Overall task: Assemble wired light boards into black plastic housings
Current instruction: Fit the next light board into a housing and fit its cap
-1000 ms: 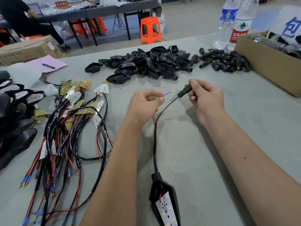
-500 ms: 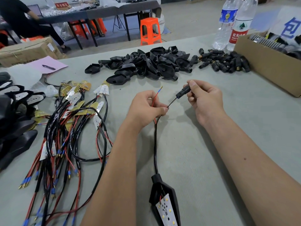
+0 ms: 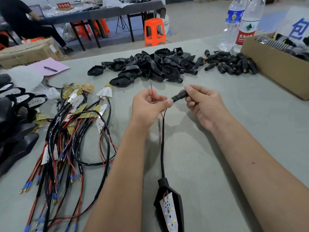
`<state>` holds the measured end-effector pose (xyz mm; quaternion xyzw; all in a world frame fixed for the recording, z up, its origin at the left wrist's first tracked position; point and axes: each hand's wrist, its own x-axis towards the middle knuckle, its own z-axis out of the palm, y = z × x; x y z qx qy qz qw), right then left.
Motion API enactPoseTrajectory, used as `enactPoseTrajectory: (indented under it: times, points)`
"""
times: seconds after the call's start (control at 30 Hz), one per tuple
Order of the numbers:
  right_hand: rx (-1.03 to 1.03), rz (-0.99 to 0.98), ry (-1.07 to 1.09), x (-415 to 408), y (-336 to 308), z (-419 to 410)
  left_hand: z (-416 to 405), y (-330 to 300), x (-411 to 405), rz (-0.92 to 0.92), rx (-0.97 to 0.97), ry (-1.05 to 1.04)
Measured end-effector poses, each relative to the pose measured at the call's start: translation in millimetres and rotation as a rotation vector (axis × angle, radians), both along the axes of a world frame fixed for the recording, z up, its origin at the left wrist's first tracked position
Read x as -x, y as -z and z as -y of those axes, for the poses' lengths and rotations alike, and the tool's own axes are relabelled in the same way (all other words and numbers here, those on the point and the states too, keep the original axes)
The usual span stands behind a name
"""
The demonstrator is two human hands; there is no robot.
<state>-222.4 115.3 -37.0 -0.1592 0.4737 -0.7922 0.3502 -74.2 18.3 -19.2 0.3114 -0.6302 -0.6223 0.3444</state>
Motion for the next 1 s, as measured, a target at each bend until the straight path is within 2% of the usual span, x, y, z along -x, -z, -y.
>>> enactPoseTrajectory:
  times: [0.17,0.3,0.5,0.8,0.93,1.0]
  points:
    - [-0.011,-0.015,0.073,-1.9,0.8,0.6,-0.9,-5.3,-0.6,-0.099,-0.200,0.016]
    - [0.022,0.013,-0.012,-1.6,-0.3,-1.3,-2.4,-7.0,-1.6,-0.084,-0.178,0.008]
    - [0.046,0.013,-0.101,-3.3,-1.8,-2.3,-5.9,-3.9,3.9,-0.094,-0.200,-0.125]
    - [0.016,-0.066,0.096,-6.7,-6.0,-2.6,-7.7,-5.3,8.8,-0.108,-0.270,-0.073]
    - [-0.024,-0.115,0.170,-8.1,-3.9,-0.7,-1.1,-9.6,3.5,-0.219,-0.212,-0.123]
    - [-0.027,-0.094,0.191,-7.0,-2.9,-0.1,3.0,-12.2,-0.8,-0.300,-0.209,-0.083]
